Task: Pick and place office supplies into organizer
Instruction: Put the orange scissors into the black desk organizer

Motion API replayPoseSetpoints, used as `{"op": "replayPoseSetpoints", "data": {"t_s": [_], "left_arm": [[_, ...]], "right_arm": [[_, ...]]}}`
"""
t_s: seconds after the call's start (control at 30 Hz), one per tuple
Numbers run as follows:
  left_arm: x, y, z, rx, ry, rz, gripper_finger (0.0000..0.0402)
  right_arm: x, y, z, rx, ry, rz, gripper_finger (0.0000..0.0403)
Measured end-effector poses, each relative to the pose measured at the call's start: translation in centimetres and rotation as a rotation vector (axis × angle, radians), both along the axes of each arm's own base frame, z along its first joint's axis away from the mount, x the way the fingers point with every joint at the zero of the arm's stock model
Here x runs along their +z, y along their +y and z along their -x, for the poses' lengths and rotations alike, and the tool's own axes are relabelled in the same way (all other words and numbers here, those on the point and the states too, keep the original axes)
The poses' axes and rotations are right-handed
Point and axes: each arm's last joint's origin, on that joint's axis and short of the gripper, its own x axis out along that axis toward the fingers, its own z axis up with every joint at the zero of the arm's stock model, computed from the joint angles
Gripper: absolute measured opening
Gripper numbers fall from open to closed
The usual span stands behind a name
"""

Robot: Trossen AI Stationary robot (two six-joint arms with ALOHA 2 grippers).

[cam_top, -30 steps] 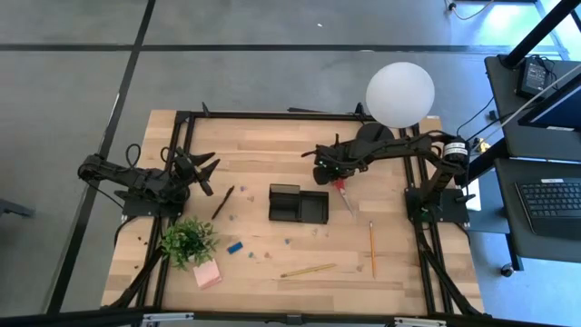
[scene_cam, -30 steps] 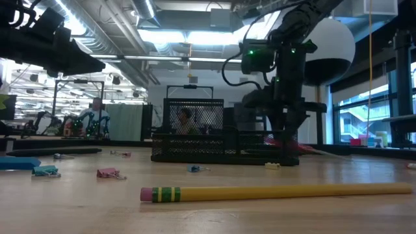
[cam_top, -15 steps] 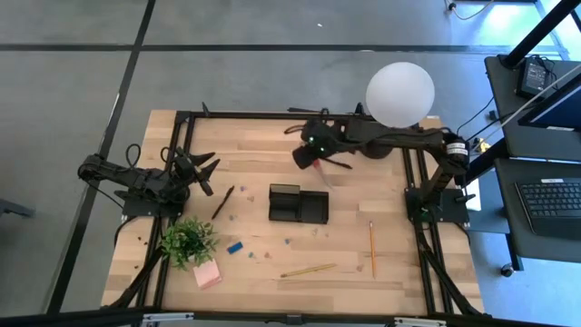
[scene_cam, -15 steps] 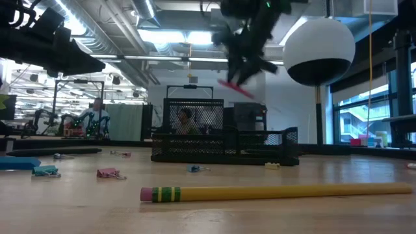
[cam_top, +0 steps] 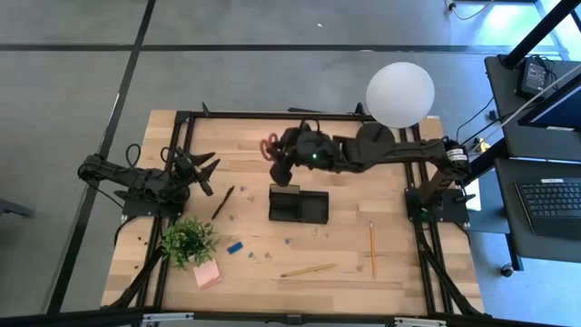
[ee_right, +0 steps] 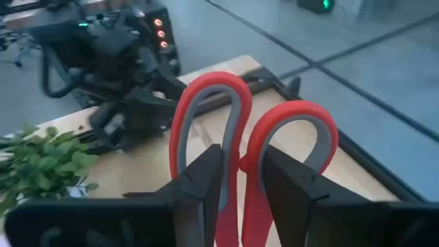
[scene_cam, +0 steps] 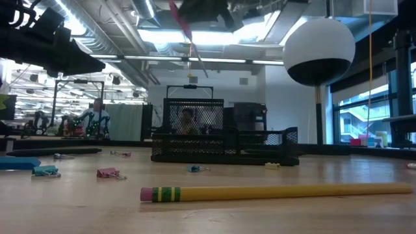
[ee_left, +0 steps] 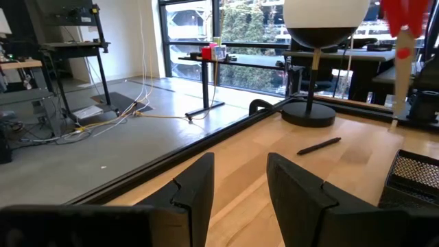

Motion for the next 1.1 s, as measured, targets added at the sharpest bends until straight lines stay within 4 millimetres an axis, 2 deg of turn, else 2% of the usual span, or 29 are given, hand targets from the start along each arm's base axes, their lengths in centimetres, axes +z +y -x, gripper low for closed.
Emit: {"op": "replayPoseSetpoints", "data": {"t_s": [0.3, 0.57, 0.9, 1.1], "left_arm": [[0.0, 0.0, 0.0, 0.0, 0.0, 0.0, 0.013], [0.0, 0.0, 0.0, 0.0, 0.0, 0.0, 0.013], [0.0, 0.0, 0.0, 0.0, 0.0, 0.0, 0.013], [0.0, 0.0, 0.0, 0.0, 0.0, 0.0, 0.013]], "right_arm": [[-1.0, 1.8, -1.2, 0.021, -0.028, 0.01, 0.0103], [-1.7, 2.9, -1.4, 0.052, -0.008, 0.009, 0.0103], [-7.2, 3.7, -0.9, 0.078, -0.059, -0.021, 0.0103], [-8.6, 3.6, -0.4, 0.077, -0.032, -0.025, 0.0103]]}}
